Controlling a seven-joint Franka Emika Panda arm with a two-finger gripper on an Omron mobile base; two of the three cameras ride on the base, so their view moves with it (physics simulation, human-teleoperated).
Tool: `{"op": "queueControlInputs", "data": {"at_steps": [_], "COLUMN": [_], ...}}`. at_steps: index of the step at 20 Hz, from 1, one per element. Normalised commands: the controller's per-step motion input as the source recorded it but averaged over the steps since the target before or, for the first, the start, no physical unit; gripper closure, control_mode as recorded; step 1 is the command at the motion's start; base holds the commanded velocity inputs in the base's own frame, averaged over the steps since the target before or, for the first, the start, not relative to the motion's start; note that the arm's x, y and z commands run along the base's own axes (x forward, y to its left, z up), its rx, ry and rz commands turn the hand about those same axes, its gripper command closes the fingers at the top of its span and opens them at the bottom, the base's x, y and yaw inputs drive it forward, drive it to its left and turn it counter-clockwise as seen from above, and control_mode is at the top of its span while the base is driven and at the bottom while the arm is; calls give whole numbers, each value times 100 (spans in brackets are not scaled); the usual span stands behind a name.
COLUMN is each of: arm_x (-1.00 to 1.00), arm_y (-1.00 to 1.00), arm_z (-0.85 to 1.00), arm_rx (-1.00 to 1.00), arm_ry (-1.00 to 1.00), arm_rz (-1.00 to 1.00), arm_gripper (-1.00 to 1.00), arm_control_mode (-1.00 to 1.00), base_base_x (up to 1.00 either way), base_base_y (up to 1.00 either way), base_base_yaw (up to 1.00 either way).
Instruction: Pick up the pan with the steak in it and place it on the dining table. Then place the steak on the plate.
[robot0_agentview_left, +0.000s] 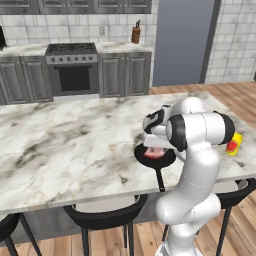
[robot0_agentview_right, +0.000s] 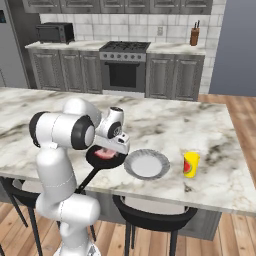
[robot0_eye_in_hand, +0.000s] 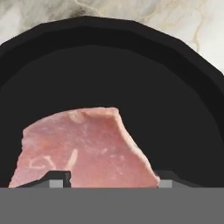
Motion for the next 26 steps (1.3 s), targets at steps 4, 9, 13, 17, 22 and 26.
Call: {"op": "queueControlInputs", "data": {"at_steps": [4,9,13,17,22,26], "arm_x": [0,-2,-11,-29,-32,-35], "arm_y": [-1,-6,-23,-57,-79,-92], "arm_z": [13,43,50,32,22,6], "arm_rx": [3,2,2,3,5,8], "arm_ry": [-3,-1,0,0,0,0], "arm_rz": [-2,-5,-9,-10,-9,-7], "arm_gripper": [100,100,100,100,100,100], "arm_control_mode": [-100,-100,-100,-100,-100,-100], "base_base_x": [0,0,0,0,0,0], "base_base_y": [0,0,0,0,0,0], "base_base_yaw": [0,0,0,0,0,0]}}
